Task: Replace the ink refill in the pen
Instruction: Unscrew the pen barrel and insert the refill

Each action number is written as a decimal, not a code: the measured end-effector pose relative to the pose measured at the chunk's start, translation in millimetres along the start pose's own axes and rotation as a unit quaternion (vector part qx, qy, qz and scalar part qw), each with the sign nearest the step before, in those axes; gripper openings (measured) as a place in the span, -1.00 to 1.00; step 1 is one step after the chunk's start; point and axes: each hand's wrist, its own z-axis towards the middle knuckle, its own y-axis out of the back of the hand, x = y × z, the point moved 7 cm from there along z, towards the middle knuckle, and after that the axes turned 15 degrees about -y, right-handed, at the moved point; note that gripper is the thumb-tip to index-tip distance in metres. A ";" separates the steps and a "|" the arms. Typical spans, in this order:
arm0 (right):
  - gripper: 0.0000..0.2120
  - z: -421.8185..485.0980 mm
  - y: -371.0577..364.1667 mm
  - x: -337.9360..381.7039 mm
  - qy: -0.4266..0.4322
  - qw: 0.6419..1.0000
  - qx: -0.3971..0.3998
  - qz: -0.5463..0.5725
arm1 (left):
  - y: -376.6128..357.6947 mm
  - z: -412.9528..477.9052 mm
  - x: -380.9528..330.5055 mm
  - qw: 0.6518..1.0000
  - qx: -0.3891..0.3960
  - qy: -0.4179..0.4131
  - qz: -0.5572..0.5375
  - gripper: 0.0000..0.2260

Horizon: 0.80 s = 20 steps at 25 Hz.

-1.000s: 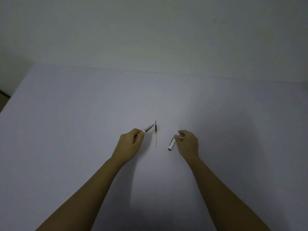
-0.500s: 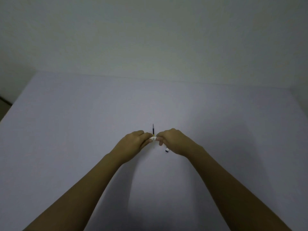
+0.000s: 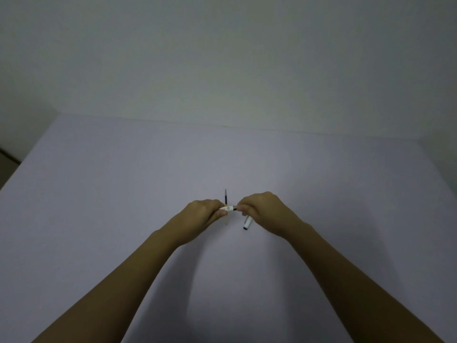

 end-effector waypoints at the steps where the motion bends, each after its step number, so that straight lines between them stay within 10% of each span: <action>1: -0.80 -1.9 5.8 1.4 0.014 0.999 -0.020 0.046 | 0.8 -0.8 -0.7 1.000 -0.007 0.001 -0.001 -0.72; 20: -0.69 -12.6 25.1 1.5 -0.003 0.999 0.004 0.052 | 21.8 -8.5 -28.0 0.998 -0.049 -0.024 -0.008 -0.78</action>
